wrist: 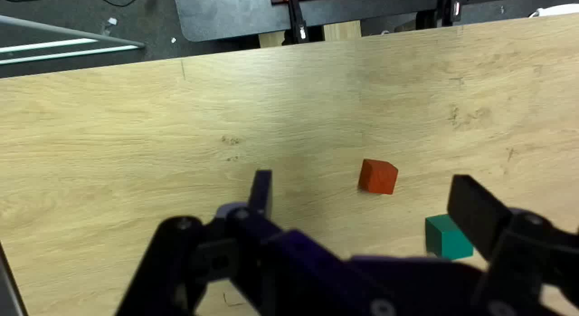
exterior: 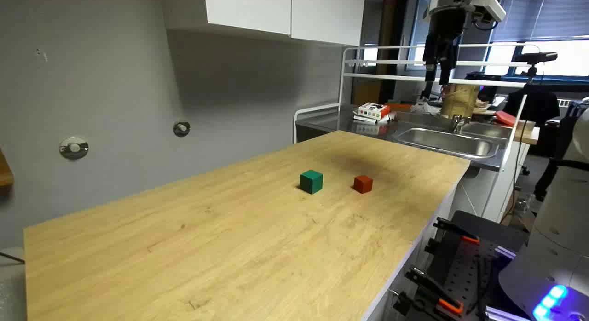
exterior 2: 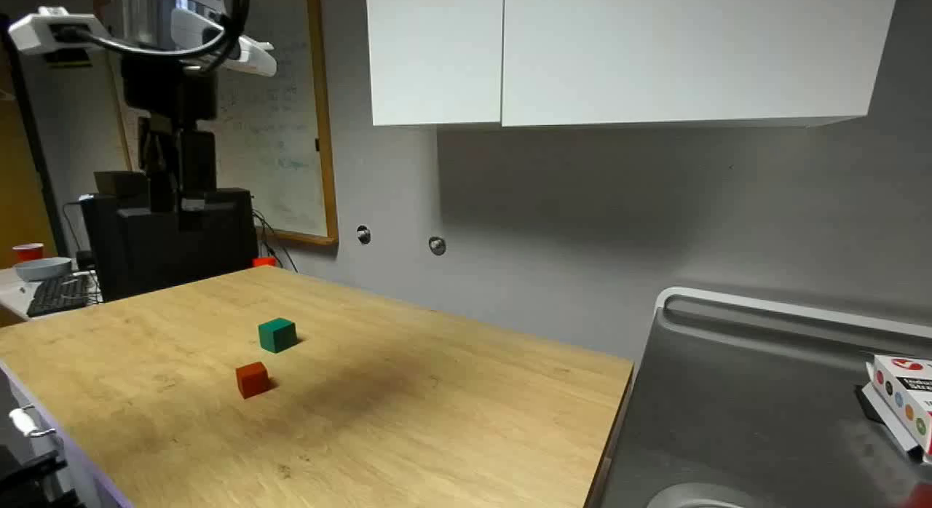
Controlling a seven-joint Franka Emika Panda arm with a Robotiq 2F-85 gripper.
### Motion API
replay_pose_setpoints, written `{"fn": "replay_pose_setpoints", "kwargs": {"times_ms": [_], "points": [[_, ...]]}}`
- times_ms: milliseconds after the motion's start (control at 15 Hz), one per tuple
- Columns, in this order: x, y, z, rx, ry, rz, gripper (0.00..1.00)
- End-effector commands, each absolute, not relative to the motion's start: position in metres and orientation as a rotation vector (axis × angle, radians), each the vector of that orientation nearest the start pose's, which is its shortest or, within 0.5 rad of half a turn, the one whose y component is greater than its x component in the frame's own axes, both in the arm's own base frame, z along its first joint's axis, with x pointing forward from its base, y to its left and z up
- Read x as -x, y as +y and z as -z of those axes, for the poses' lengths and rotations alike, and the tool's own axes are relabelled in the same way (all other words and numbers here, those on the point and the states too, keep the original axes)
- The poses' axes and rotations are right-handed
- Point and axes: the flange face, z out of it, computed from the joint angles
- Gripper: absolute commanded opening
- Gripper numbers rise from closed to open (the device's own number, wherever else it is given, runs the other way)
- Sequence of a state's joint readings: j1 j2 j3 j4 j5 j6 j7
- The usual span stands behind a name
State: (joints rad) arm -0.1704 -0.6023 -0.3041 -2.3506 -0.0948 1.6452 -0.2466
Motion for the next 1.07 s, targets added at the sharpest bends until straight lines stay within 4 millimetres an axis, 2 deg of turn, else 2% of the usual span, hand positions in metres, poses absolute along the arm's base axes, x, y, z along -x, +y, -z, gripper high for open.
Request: {"fn": "replay_pose_setpoints", "kwargs": {"times_ms": [0, 533, 667, 800, 1000], "points": [[-0.313, -0.188, -0.527, 3.017, 0.232, -0.136, 1.00], [-0.312, -0.188, -0.529, 3.018, 0.232, -0.129, 1.00], [-0.318, -0.193, -0.525, 3.006, 0.275, -0.141, 1.00], [-0.327, -0.195, -0.515, 3.001, 0.292, -0.168, 1.00], [-0.351, -0.189, -0.491, 3.001, 0.294, -0.209, 1.00]]}}
